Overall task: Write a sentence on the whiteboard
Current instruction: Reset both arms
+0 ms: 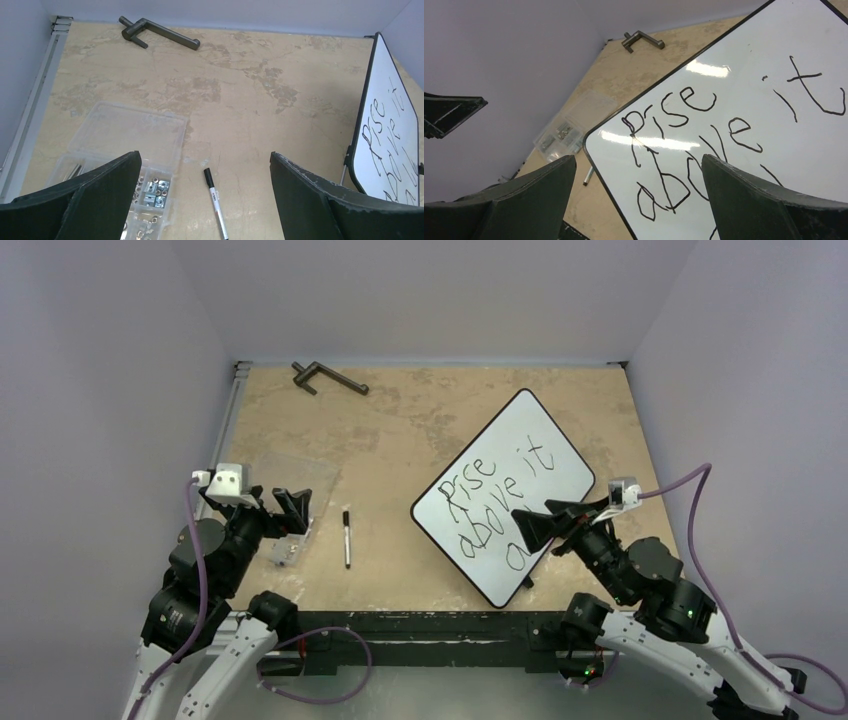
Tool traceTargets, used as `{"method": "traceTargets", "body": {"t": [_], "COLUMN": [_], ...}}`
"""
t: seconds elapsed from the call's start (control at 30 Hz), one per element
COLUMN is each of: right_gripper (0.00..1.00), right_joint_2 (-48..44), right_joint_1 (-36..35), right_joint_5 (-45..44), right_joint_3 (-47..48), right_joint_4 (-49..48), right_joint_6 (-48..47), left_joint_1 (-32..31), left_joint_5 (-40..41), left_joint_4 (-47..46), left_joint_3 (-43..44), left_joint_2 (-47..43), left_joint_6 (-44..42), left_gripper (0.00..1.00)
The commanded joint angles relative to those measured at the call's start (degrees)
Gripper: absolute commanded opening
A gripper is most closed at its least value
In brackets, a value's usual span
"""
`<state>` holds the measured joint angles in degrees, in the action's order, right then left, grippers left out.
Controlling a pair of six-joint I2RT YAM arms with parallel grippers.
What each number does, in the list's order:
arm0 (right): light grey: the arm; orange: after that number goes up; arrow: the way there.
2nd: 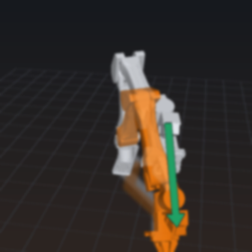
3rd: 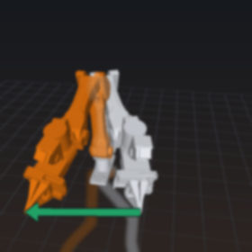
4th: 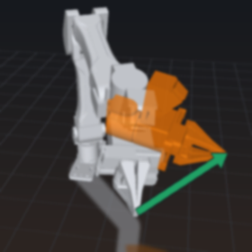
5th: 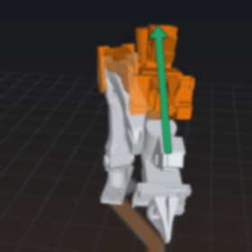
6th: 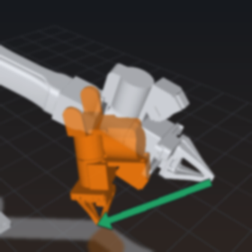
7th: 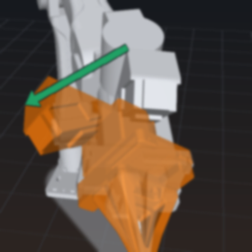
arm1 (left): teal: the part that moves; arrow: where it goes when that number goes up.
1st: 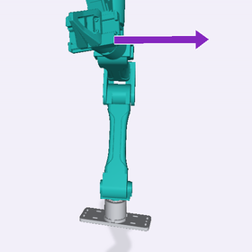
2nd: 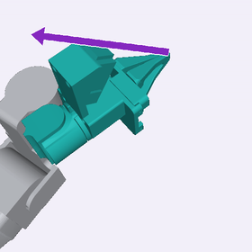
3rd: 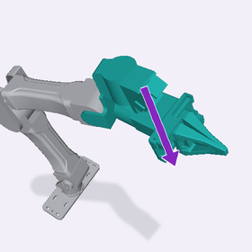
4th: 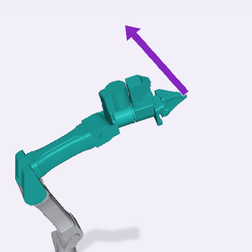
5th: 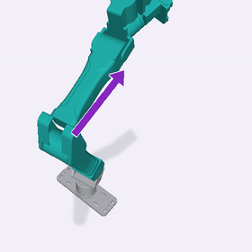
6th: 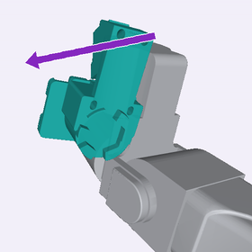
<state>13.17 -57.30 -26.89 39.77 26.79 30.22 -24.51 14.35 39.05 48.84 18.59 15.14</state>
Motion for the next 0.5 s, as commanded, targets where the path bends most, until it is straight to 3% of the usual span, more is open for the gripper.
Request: {"method": "traceTargets", "body": {"t": [0.0,0.47], "right_gripper": [0.99,0.99], "right_joint_2": [-0.37,0.19], "right_joint_1": [-0.24,-0.26], "right_joint_5": [-2.52,-2.83], "right_joint_3": [0.43,0.39], "right_joint_4": [1.54,1.92], "right_joint_6": [2.03,2.74], "left_joint_1": [-0.18,-0.12], "left_joint_5": [0.33,0.58], "left_joint_4": [-1.98,-1.72], "left_joint_3": [-0.41,-0.5], "left_joint_2": [0.22,0.11], "left_joint_6": [-1.93,-2.39], "left_gripper": [1.0,1.0]}}
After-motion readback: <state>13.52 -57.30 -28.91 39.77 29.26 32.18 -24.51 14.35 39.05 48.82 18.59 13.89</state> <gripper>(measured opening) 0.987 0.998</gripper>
